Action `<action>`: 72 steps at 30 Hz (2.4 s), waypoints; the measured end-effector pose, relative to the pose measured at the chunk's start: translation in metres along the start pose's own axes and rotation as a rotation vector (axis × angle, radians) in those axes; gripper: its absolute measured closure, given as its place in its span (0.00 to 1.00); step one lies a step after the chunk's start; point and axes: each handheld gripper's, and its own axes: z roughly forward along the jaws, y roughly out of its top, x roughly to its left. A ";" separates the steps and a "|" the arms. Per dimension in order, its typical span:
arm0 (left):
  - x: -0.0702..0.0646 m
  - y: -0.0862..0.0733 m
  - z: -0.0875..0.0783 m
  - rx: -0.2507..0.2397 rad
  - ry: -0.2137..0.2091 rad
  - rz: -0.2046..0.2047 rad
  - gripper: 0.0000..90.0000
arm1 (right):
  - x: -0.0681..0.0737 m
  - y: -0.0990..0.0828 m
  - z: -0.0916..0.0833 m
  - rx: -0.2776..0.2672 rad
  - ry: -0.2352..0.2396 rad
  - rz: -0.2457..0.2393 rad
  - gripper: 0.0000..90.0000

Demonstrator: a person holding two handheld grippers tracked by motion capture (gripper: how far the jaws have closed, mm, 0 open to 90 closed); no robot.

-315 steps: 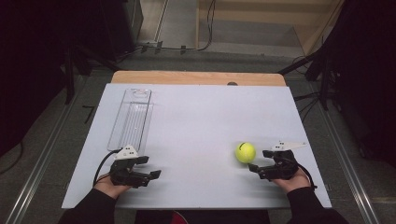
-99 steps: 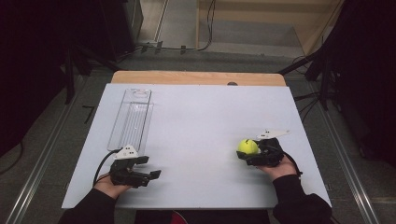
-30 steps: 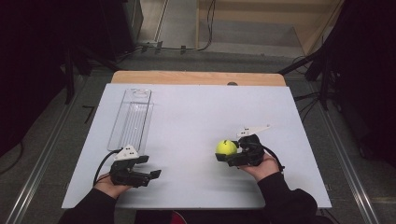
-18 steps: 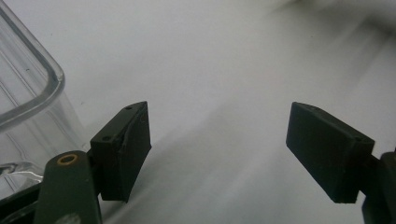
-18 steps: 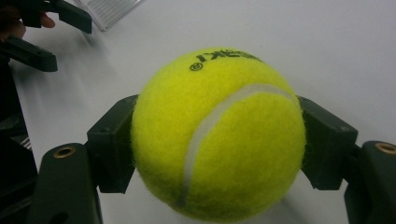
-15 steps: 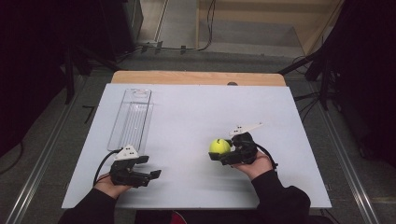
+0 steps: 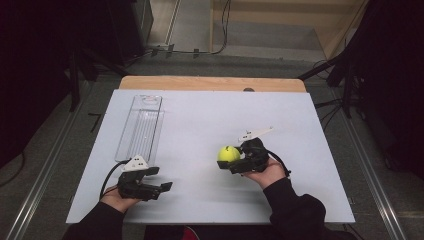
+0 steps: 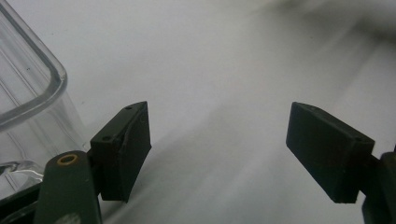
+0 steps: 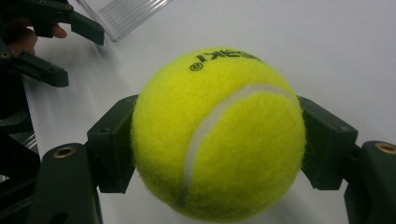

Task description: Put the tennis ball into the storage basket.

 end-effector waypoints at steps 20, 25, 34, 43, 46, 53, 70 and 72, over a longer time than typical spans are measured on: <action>0.000 0.000 0.000 0.001 0.002 -0.005 0.25 | 0.004 0.020 0.009 0.007 0.020 -0.011 0.26; 0.000 0.000 0.000 0.000 0.002 -0.005 0.25 | 0.007 0.026 0.012 0.011 0.046 -0.007 0.26; 0.000 0.000 0.000 0.000 0.002 -0.004 0.25 | 0.013 0.039 0.017 0.006 0.044 -0.031 0.26; 0.000 0.000 0.000 0.000 0.001 -0.004 0.25 | 0.019 0.049 0.027 0.013 0.050 -0.045 0.26; 0.000 0.000 -0.001 -0.001 0.001 -0.004 0.25 | 0.019 0.051 0.028 0.012 0.053 -0.048 0.26; 0.001 0.000 0.000 -0.003 0.002 -0.007 0.25 | 0.021 0.060 0.036 0.015 0.059 -0.050 0.26; 0.001 0.000 0.000 -0.006 0.002 -0.015 0.25 | 0.026 0.082 0.052 0.013 0.088 -0.057 0.26; 0.001 0.000 0.000 -0.006 0.002 -0.014 0.25 | 0.026 0.084 0.054 0.013 0.093 -0.060 0.26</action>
